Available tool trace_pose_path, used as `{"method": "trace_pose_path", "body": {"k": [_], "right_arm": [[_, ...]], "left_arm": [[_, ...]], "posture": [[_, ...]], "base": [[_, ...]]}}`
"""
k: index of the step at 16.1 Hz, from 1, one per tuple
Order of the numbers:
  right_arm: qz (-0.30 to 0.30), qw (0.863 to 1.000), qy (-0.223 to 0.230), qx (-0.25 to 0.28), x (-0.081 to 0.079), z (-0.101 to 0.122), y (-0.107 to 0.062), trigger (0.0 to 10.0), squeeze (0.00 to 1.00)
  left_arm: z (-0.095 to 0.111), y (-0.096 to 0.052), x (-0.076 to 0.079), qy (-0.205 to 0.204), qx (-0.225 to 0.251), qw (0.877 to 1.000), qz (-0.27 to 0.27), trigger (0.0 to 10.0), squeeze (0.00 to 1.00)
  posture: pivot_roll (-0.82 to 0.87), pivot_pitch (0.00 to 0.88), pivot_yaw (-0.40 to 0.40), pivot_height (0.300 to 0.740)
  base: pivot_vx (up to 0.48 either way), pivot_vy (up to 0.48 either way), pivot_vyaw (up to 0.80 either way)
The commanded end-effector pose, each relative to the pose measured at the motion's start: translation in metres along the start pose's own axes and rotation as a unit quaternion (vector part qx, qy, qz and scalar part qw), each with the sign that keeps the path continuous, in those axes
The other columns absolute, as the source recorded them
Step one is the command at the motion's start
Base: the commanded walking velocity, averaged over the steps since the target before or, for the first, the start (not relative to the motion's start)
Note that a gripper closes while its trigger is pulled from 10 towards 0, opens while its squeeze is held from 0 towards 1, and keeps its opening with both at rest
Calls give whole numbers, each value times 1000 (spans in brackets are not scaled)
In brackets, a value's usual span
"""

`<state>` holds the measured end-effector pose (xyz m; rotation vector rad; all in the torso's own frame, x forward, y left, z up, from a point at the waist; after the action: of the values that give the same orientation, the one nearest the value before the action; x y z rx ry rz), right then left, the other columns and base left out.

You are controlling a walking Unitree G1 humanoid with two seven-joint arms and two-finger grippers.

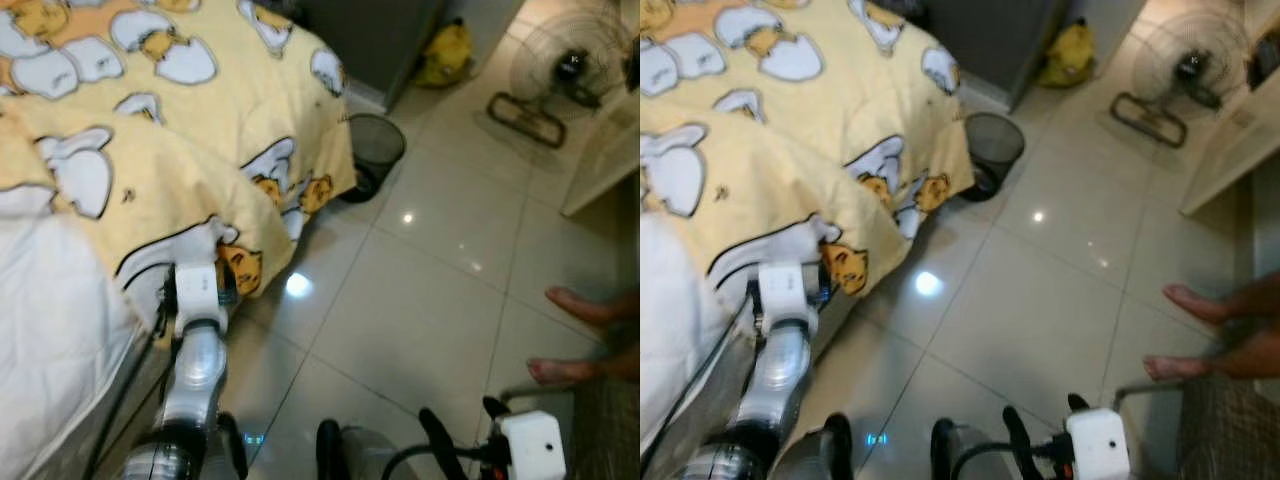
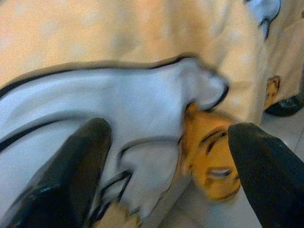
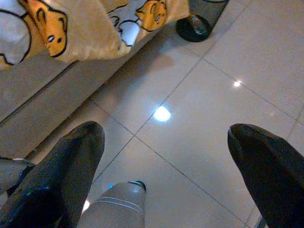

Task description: Clean up the room

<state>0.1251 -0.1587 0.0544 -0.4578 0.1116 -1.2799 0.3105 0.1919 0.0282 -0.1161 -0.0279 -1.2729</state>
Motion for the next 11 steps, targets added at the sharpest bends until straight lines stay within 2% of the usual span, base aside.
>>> {"method": "trace_pose_path", "body": {"k": [1,2,3,4,5,6,9,10,11], "right_arm": [[12,1000,16,-9,-4,-6,4,10000,0],[74,997,25,-1,-18,-4,15,10000,0],[106,994,14,3,-23,-3,20,10000,0],[116,993,6,4,-20,-3,27,10000,0],[122,992,-14,4,-8,-4,41,10000,0],[125,992,-26,2,0,-5,48,10000,0],[132,991,-35,-1,1,-7,51,10000,0],[143,989,-35,-5,-4,-11,49,10000,0],[149,988,-29,-10,-11,-14,45,10000,0]], "left_arm": [[8,4,-4,17,18,1000,11,10000,0],[4,12,-18,27,2,998,48,10000,0],[5,17,-21,34,-1,998,62,10000,0],[10,25,-23,37,-2,997,73,10000,0],[21,38,-21,37,-8,995,91,10000,0],[27,45,-18,30,-16,994,101,10000,0],[25,48,-13,30,-42,993,107,10000,0],[15,46,-14,26,-72,990,121,10000,0],[7,41,-31,25,-96,980,170,10000,0]], "posture": [[-186,239,-152,740],[-185,235,-153,740],[-186,233,-154,740],[-193,231,-153,740],[-191,229,-159,740],[-198,230,-156,740],[-203,234,-147,740],[-220,237,-140,740],[-229,239,-137,740]], "base": [[0,0,0],[0,0,0],[0,0,0],[0,0,0],[0,0,0],[0,0,0],[0,0,0],[0,0,0],[0,0,0]]}}
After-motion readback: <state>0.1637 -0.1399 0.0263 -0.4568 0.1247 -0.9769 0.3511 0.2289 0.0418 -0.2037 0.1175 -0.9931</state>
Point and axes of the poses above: a point about 5 cm out from each wrist's last joint towards the gripper, its own y axis pointing out of the wrist towards the gripper, its own z axis along the axis of the wrist's last joint, x = y × z, the point moved 3 cm from there along y, pointing out of the wrist towards the gripper, and after that the axes turned 14 degrees about -y, right-handed, at the moved point
